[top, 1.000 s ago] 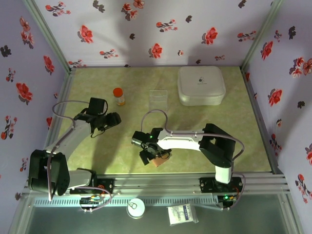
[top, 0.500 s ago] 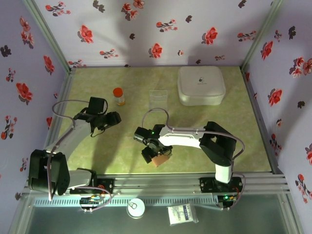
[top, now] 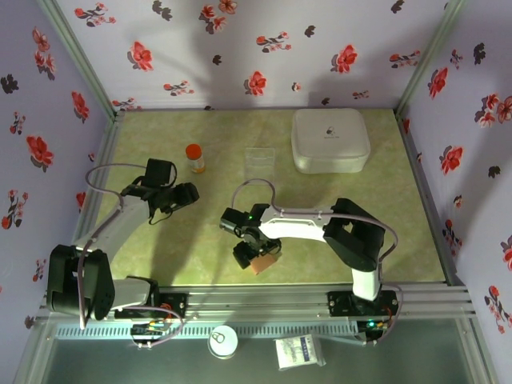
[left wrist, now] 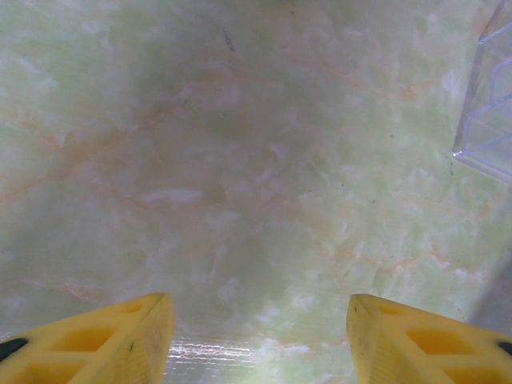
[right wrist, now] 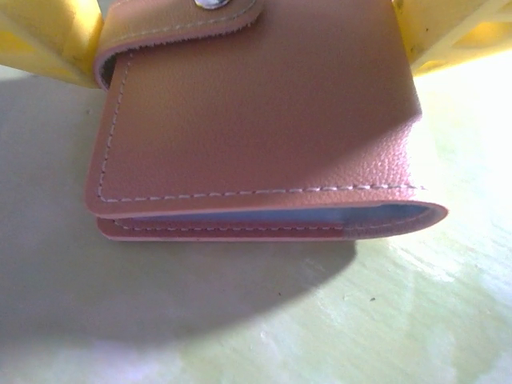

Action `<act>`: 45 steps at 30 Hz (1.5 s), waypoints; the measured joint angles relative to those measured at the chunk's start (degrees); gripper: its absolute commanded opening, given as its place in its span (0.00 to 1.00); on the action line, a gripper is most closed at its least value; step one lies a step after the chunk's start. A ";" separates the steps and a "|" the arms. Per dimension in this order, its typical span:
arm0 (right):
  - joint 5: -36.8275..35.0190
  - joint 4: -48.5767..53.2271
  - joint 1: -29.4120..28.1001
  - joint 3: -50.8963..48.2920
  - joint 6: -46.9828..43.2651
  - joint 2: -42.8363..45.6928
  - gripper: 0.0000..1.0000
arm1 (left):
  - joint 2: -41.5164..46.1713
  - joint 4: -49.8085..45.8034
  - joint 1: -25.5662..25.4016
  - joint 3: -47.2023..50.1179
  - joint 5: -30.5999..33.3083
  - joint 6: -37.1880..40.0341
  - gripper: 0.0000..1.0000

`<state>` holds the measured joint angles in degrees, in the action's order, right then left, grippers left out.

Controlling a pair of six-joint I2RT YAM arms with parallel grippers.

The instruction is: Take the credit cards out of the card holder

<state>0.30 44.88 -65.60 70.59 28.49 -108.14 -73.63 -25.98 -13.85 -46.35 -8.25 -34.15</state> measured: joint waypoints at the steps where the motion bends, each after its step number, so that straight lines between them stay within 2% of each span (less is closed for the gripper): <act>1: 0.02 -0.11 0.00 -0.09 0.00 -0.02 0.83 | -0.15 0.02 0.00 0.00 0.00 0.00 0.59; 5: 0.13 -0.15 0.02 -0.13 0.04 0.02 0.79 | -0.35 0.04 0.00 0.00 0.00 0.00 0.59; 13: 0.48 -0.04 1.79 -0.13 2.05 0.70 0.78 | -1.42 0.35 0.11 0.00 -0.72 0.00 0.59; 27: -2.27 0.17 7.93 4.94 14.99 0.79 0.77 | -2.95 3.30 0.15 0.00 -5.22 0.00 0.59; 34: -3.13 0.22 10.27 9.44 18.60 -2.56 0.77 | -4.04 3.65 0.15 -0.07 -7.34 0.00 0.58; 45: -3.21 0.39 12.81 10.08 19.10 -6.29 0.79 | -4.81 5.38 -1.36 -1.25 -8.52 -0.22 0.58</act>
<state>-2.92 45.28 -52.80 80.66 47.59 -114.43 -78.43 -20.60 -15.20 -47.59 -16.78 -34.37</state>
